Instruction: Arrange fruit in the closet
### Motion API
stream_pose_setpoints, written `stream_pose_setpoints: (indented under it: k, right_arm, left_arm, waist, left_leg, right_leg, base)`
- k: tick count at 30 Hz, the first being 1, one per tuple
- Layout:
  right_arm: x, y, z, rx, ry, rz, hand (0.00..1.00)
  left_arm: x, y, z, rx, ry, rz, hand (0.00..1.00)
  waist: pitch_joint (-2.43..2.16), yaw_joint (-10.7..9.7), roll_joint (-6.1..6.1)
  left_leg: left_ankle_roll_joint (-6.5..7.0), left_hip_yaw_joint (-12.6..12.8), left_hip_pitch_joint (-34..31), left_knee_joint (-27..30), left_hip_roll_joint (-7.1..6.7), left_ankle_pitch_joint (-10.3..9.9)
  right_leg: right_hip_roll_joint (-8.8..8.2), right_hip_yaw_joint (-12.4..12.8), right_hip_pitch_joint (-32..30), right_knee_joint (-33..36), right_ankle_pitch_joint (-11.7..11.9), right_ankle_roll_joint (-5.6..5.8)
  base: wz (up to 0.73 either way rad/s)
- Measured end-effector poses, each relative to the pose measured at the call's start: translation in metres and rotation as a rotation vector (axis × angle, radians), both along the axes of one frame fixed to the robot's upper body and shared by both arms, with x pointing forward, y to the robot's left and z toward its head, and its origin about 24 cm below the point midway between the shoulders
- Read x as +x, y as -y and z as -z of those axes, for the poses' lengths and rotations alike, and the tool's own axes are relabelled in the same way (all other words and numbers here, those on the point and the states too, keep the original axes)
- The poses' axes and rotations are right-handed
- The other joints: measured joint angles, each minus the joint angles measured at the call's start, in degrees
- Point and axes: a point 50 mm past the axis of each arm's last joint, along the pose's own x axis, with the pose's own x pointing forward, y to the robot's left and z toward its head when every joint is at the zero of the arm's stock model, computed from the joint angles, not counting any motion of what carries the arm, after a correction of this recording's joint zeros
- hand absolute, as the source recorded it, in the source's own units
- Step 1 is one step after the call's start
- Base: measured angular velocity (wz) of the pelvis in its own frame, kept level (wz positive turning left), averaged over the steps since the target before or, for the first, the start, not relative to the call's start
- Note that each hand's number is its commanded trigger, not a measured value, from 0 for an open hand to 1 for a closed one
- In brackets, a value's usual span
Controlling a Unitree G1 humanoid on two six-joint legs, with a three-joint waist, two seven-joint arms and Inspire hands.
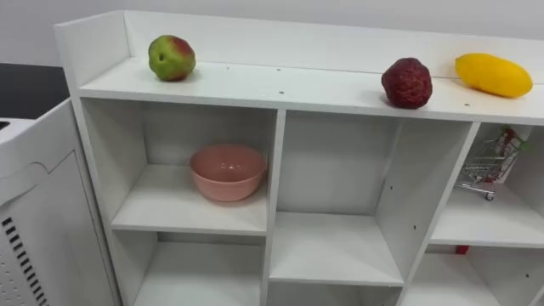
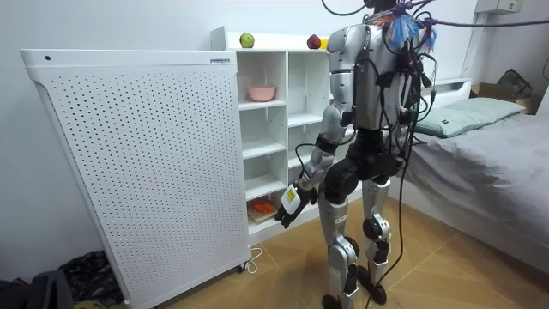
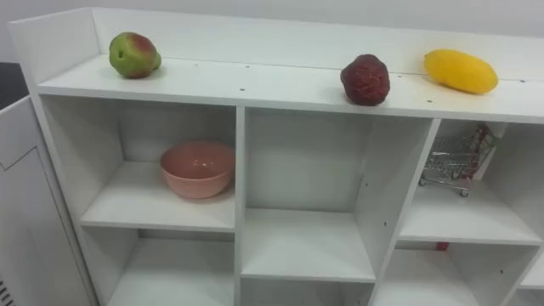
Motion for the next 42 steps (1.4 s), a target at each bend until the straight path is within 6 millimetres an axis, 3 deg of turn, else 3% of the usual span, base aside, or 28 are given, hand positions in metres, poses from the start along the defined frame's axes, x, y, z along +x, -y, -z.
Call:
stream_pose_setpoints:
  k: [3,13,17,20,22,25,28,30,33,36,40,42]
  right_arm:
    - [0.000,0.000,0.000,0.001,0.002,0.010,0.00]
    - [-0.002,0.002,0.000,-0.008,-0.001,0.030,0.00]
    - [-0.001,0.004,0.000,-0.052,0.004,0.060,0.00]
    - [0.001,0.007,-0.001,-0.088,0.008,0.071,0.00]
    - [0.007,0.009,-0.003,-0.107,0.031,0.086,0.00]
    - [0.031,0.016,-0.010,-0.150,0.128,0.130,0.00]
    - [0.081,0.023,-0.035,-0.201,0.362,0.146,0.00]
    - [0.120,0.024,-0.064,-0.249,0.568,0.149,0.00]
    - [0.154,0.018,-0.107,-0.292,0.808,0.144,0.00]
    - [0.171,0.013,-0.145,-0.356,0.995,0.140,0.00]
    - [0.181,0.012,-0.182,-0.428,1.183,0.175,0.00]
    - [0.185,0.010,-0.201,-0.455,1.273,0.190,0.00]
  left_arm:
    - [0.000,0.000,0.000,0.000,0.002,0.000,0.00]
    - [-0.002,-0.001,0.000,0.022,0.001,-0.006,0.00]
    - [-0.007,-0.002,0.000,0.049,-0.011,0.000,0.00]
    - [-0.010,0.000,0.000,0.062,-0.018,0.009,0.00]
    - [-0.009,0.000,0.000,0.069,-0.009,0.010,0.00]
    - [-0.006,0.000,-0.001,0.072,0.015,0.018,0.00]
    - [-0.006,-0.001,-0.001,0.075,0.020,0.021,0.00]
    - [-0.004,-0.002,-0.002,0.079,0.025,0.027,0.00]
    - [-0.004,-0.004,-0.003,0.090,0.024,0.040,0.00]
    - [-0.005,-0.007,-0.005,0.120,0.030,0.056,0.00]
    - [-0.004,-0.009,-0.007,0.133,0.041,0.073,0.00]
    - [-0.008,-0.009,-0.007,0.133,0.035,0.071,0.00]
  waist:
    - [0.17,-0.04,0.05]
    - [0.07,0.06,0.19]
    - [-0.06,0.29,0.77]
    - [0.13,0.30,1.40]
    - [0.15,0.18,1.53]
    - [0.00,0.30,1.43]
    - [0.20,0.18,1.44]
    - [0.29,0.08,1.49]
    - [0.50,0.15,1.04]
    - [0.47,0.36,0.42]
    - [0.36,0.39,0.29]
    - [0.04,0.44,0.57]
  left_leg:
    - [0.00,-0.01,-0.04,-0.01,0.00,0.00]
    - [0.00,0.12,0.02,0.15,-0.01,0.00]
    - [0.01,0.36,0.12,0.18,-0.02,0.01]
    - [0.01,0.19,0.85,0.11,-0.02,0.01]
    - [0.01,0.37,0.89,-0.19,-0.01,0.01]
    - [0.01,0.67,1.02,-0.28,-0.04,0.01]
    - [0.06,0.77,1.91,0.10,-0.11,0.05]
    - [0.07,1.21,1.96,0.14,-0.13,0.05]
    - [0.07,1.30,1.89,0.13,-0.10,0.06]
    - [0.07,1.32,1.75,-0.03,-0.10,0.05]
    - [0.06,1.70,1.84,-0.03,-0.06,0.05]
    - [0.07,2.02,1.54,-0.03,-0.07,0.06]
  right_leg:
    - [0.00,0.00,-0.04,0.00,0.00,0.00]
    - [-0.01,0.14,0.05,0.06,0.00,-0.01]
    - [-0.02,0.27,0.14,0.14,0.00,-0.01]
    - [-0.03,0.32,0.79,0.14,0.00,0.00]
    - [-0.02,0.42,0.78,0.17,0.00,0.00]
    - [0.00,0.76,0.67,0.44,0.01,-0.03]
    - [0.11,1.65,0.98,0.72,0.03,-0.07]
    - [0.09,1.83,0.79,0.93,0.02,-0.06]
    - [0.11,1.97,0.67,0.90,0.02,-0.06]
    - [0.16,2.03,0.55,0.76,0.00,-0.04]
    - [0.19,2.91,0.39,0.93,0.01,-0.04]
    - [0.20,3.60,-0.14,1.09,0.02,-0.02]
  base:
    - [0.00]
    - [0.00]
    - [0.00]
    - [0.00]
    - [0.00]
    - [-0.06]
    - [-0.14]
    - [-0.06]
    - [-0.01]
    - [0.00]
    - [-0.02]
    - [-0.09]
